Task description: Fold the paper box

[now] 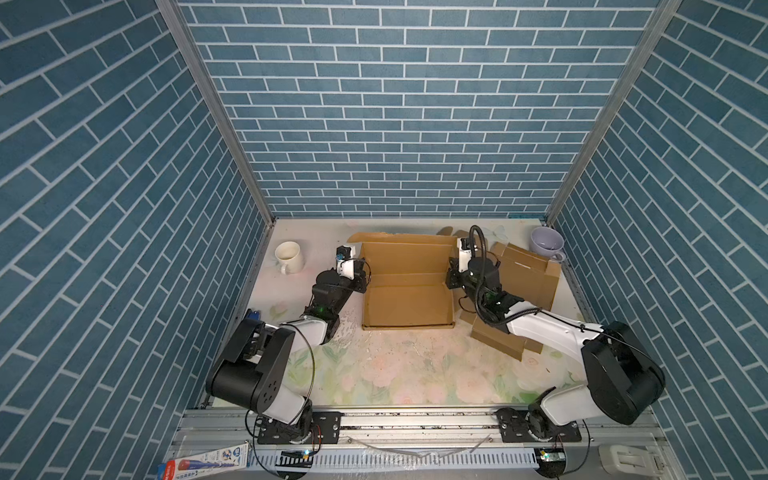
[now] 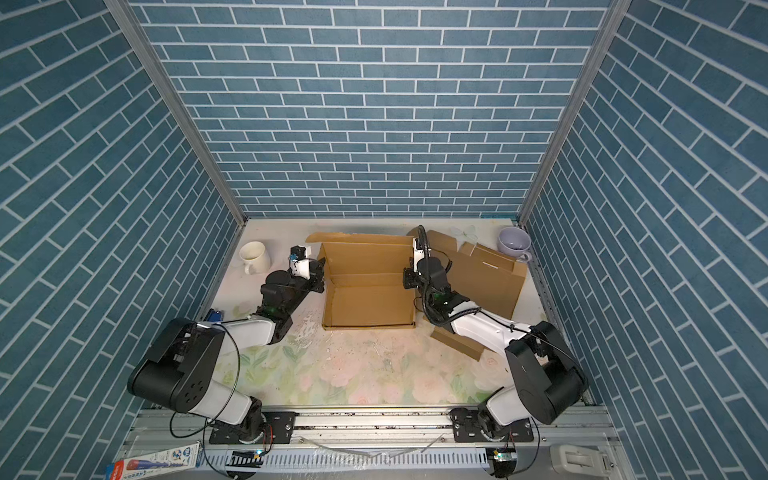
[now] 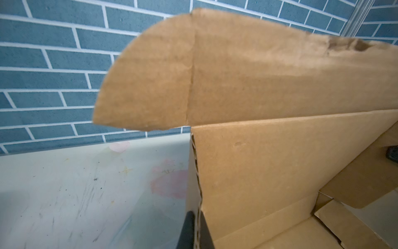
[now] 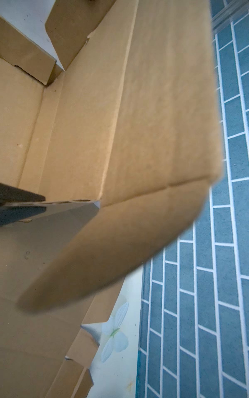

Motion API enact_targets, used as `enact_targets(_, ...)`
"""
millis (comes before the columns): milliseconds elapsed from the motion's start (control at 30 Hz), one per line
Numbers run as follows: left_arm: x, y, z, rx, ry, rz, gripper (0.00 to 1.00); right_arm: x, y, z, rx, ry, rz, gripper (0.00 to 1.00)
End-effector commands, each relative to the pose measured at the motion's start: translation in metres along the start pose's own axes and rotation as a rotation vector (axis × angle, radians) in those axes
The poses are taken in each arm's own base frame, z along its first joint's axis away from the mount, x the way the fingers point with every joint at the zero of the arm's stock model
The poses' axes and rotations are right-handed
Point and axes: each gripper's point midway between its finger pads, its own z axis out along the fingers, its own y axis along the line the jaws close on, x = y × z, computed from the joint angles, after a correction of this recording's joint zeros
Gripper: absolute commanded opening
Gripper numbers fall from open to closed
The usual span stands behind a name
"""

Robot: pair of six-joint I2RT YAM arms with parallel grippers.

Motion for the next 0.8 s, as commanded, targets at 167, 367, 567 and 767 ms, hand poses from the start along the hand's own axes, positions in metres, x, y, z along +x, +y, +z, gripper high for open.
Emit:
enact_targets(167,0.023,-0.025,-0.010,0.041,-0.003,-0.020,0.00,0.007,0.017,-0.008,0.004,-0.132,0.078,0.00)
enact_targets(367,0.044,-0.033,-0.017,0.044,0.032,-0.025,0.00,0.025,0.023,-0.014,0.012,-0.115,0.075,0.00)
enact_targets(567,0.060,-0.039,-0.023,0.057,0.068,-0.032,0.00,0.040,0.026,-0.018,0.023,-0.101,0.087,0.00)
enact_targets(767,0.084,-0.041,-0.040,0.052,0.129,-0.016,0.00,0.056,0.030,-0.024,-0.030,-0.069,0.091,0.00)
